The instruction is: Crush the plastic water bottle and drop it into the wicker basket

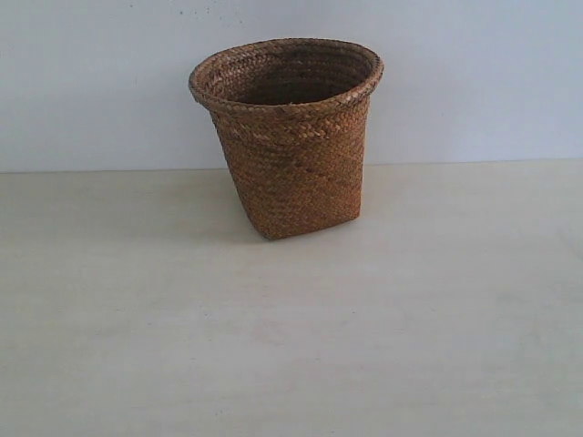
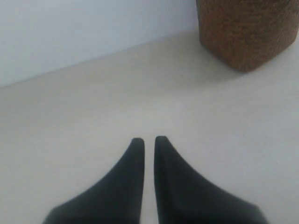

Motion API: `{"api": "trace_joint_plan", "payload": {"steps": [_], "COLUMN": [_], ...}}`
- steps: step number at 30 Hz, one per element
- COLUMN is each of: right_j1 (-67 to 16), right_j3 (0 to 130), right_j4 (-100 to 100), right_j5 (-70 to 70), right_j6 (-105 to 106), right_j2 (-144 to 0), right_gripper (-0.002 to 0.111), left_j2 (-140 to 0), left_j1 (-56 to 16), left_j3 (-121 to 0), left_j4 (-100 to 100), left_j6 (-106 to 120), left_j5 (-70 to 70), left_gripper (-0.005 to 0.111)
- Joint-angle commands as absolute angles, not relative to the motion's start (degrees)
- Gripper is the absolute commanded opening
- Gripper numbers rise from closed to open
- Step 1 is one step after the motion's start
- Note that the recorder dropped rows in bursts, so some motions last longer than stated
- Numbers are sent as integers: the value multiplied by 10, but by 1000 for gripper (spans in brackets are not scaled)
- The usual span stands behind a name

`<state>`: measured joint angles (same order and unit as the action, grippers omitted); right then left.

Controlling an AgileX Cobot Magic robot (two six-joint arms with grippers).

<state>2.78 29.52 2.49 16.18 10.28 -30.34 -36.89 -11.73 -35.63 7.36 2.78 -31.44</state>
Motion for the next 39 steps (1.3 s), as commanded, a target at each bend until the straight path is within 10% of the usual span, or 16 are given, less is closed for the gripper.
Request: {"api": "trace_joint_plan", "payload": {"steps": [1, 16, 39], "right_j1": [29, 29, 29], "right_j3": [258, 196, 49], "right_j4": [27, 27, 59], "right_j5": [117, 64, 103], "right_j6": [109, 94, 11], "right_j2": [-214, -24, 0], "right_gripper": [0, 0, 0], "left_j2": [-268, -1, 0], "left_j1": [-116, -116, -116], "left_j3": [-307, -191, -111], "left_j4": [49, 23, -45], "left_j6": [20, 26, 13], "left_j5": [-282, -220, -172], "left_gripper": [4, 4, 4]}}
